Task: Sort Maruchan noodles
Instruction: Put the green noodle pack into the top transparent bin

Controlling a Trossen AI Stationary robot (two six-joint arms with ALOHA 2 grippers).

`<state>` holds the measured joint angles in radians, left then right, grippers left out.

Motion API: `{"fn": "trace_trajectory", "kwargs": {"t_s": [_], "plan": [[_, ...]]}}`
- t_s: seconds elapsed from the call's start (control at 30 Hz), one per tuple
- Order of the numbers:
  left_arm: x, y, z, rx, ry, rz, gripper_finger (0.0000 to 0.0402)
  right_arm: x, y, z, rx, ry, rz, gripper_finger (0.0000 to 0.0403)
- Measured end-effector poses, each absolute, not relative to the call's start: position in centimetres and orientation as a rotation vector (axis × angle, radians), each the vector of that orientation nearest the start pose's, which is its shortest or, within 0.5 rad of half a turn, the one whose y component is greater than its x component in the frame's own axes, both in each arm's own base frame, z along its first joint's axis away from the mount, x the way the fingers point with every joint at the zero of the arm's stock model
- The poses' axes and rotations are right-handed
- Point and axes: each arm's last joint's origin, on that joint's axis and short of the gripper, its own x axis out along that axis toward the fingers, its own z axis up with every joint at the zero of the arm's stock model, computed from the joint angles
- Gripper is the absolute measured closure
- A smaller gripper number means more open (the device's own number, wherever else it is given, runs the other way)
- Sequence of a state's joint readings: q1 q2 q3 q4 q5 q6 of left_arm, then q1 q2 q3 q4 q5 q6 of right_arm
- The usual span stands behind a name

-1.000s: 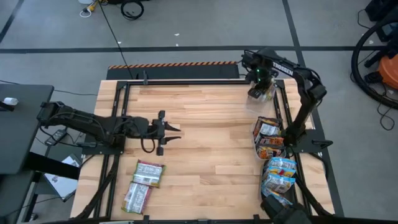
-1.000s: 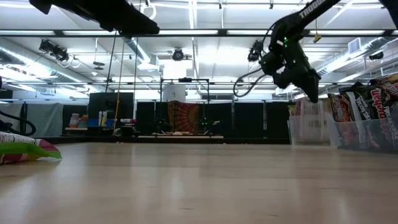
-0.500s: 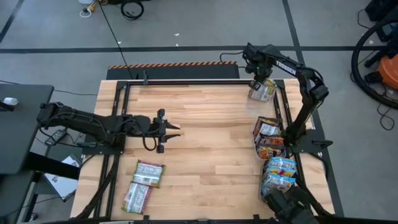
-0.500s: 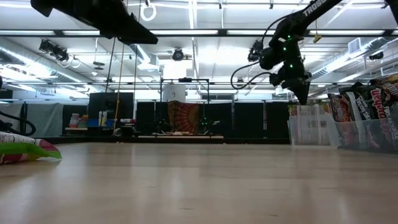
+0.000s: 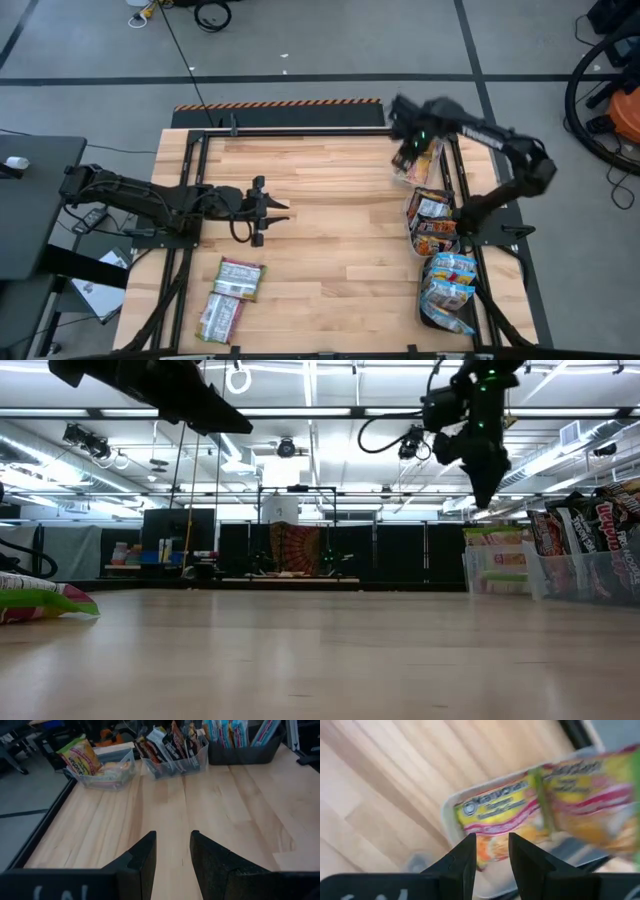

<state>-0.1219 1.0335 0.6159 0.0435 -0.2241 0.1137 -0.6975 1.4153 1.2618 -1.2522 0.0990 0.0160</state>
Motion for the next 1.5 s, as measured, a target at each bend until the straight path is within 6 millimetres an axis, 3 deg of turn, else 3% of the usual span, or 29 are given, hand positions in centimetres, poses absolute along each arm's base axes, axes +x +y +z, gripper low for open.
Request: {"fn": "trace_trajectory", "kwargs": {"t_s": [0.13,0.23,0.57,1.0,1.3,1.5], "plan": [[22.2,-2.1,24.7,0.176,0.396,0.079,0.0276,18.3,-12.8,26.1,0.429,1.349,-0.691,0.0284],[22.2,-2.1,24.8,0.179,0.396,0.079,0.0276,18.0,-11.7,24.2,0.404,1.347,-0.693,0.0284],[22.0,-4.3,25.2,0.111,0.368,-0.016,0.0276,18.1,-14.4,20.0,0.772,1.362,-0.918,0.0281],[21.2,-7.3,25.2,0.157,0.359,-0.153,0.0276,18.5,-14.6,19.3,1.243,1.184,-1.143,0.0281],[21.2,-7.3,25.3,0.121,0.346,-0.147,0.0276,19.3,-13.9,19.2,1.405,1.082,-1.26,0.0281],[21.3,-7.3,25.3,0.136,0.343,-0.149,0.0276,19.3,-13.0,17.6,1.456,1.062,-1.308,0.0281]]}}
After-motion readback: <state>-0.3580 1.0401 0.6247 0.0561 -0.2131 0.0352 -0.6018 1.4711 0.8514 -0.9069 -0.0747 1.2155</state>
